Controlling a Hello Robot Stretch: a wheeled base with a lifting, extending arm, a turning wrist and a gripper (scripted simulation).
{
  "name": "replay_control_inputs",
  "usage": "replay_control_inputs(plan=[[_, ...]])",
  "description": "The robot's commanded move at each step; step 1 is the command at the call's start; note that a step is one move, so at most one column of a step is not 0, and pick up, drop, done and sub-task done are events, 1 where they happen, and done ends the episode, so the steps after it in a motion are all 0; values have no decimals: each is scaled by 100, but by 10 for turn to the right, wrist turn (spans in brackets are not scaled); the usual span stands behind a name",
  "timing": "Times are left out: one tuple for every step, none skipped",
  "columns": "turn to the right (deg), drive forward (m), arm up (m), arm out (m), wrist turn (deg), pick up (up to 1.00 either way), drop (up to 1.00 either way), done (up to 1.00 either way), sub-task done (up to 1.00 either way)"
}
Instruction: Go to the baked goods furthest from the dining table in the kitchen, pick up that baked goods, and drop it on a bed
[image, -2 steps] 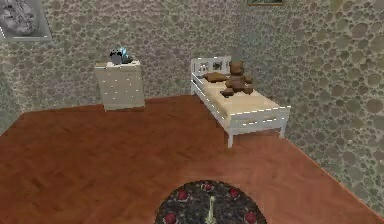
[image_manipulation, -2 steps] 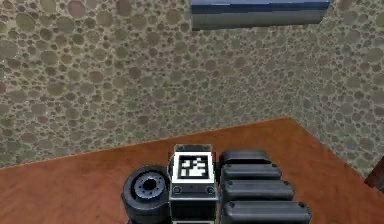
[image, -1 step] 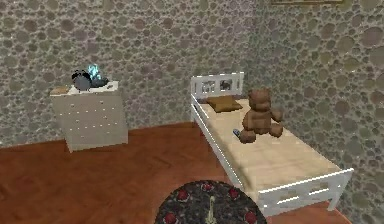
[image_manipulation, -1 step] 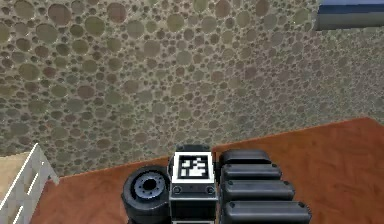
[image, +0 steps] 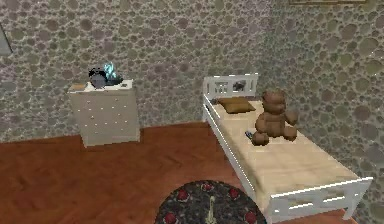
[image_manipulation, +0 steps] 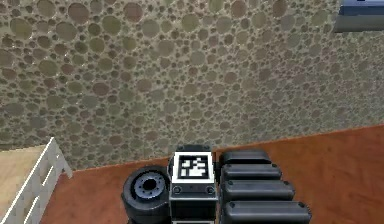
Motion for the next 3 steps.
replay_control_inputs(plan=[[0,100,0,0,0,0,0,0,0],[0,55,0,0,0,0,0,0,0],[450,0,0,0,0,0,0,0,0]])
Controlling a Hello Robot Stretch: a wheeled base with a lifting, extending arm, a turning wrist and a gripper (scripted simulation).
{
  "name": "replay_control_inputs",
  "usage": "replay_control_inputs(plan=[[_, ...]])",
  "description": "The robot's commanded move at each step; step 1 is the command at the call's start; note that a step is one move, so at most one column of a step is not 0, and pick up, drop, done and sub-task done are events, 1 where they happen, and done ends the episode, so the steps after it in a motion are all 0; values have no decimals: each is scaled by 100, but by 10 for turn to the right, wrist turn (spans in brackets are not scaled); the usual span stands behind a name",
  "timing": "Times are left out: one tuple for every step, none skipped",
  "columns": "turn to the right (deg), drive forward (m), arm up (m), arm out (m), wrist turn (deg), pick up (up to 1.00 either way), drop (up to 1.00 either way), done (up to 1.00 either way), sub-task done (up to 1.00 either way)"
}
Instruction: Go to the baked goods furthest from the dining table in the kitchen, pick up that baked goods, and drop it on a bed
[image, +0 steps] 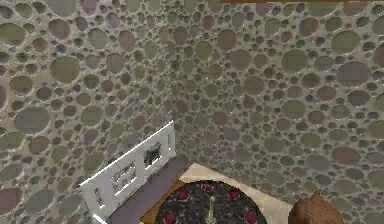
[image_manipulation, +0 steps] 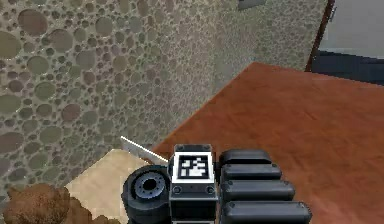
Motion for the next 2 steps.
replay_control_inputs(plan=[[450,0,0,0,0,0,0,0,0],[450,0,0,0,0,0,0,0,0]])
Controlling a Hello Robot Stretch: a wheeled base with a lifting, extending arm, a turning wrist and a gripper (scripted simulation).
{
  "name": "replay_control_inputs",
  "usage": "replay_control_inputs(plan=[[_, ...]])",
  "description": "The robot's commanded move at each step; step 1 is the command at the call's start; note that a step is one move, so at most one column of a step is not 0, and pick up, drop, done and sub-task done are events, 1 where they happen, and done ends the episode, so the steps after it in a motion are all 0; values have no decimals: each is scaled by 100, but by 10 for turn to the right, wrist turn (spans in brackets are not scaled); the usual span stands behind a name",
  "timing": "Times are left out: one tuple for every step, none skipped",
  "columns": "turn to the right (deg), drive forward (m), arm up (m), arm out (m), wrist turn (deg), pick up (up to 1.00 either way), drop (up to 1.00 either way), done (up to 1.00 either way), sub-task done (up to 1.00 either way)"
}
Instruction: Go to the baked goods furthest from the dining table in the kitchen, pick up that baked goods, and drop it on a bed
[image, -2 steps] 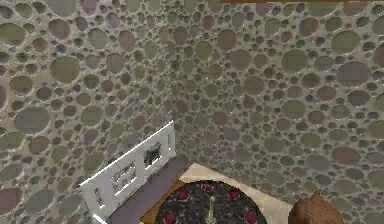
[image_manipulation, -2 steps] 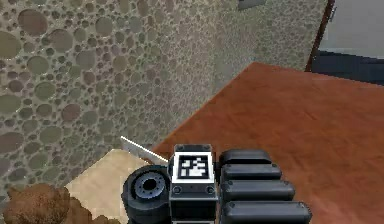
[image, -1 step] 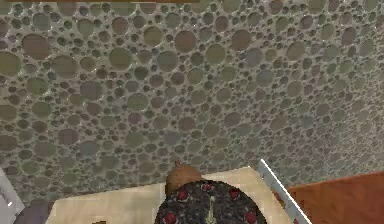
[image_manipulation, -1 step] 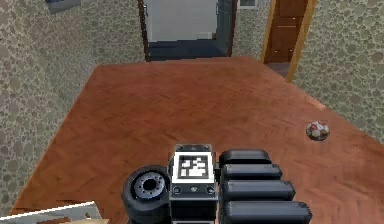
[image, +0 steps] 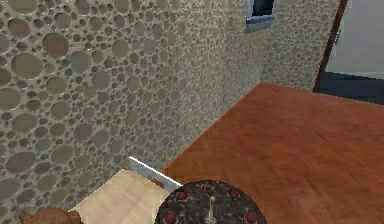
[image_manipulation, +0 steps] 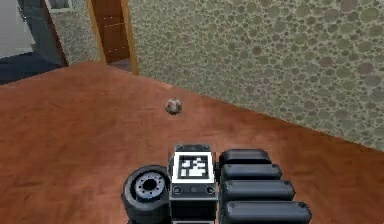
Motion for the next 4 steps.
replay_control_inputs(plan=[[210,0,0,0,0,0,0,0,0],[-450,0,0,0,0,0,0,0,0],[-450,0,0,0,0,0,0,0,0],[-450,0,0,0,0,0,0,0,0]])
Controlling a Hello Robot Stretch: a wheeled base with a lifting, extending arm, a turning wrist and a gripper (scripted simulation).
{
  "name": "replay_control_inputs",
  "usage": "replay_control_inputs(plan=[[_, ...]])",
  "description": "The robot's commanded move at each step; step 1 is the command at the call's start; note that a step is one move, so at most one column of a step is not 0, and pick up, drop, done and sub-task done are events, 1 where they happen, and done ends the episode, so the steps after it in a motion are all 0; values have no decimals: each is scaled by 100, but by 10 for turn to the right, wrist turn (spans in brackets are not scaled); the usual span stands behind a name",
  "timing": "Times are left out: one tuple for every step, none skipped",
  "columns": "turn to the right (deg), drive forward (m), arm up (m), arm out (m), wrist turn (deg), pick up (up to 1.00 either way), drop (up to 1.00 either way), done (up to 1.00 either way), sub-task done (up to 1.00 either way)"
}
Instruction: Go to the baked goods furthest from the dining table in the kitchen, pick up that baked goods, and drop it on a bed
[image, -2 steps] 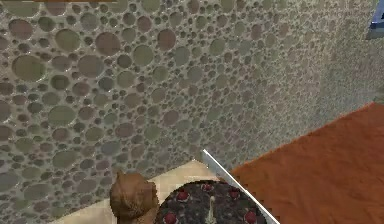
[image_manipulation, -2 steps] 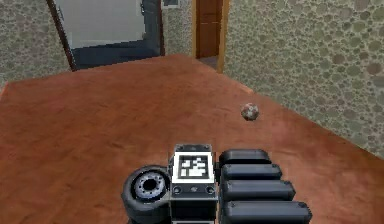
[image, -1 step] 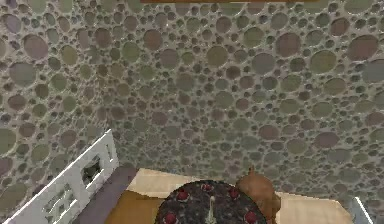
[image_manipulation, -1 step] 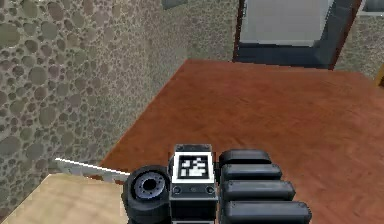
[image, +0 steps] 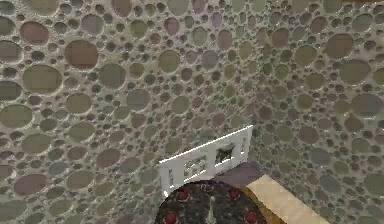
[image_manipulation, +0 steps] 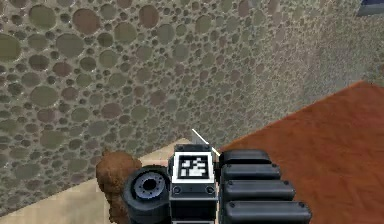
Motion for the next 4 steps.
replay_control_inputs(plan=[[-180,0,0,0,0,0,0,0,0],[0,0,0,38,0,0,0,0,0],[0,0,0,0,450,0,0,0,0],[0,0,0,0,210,0,0,0,0]])
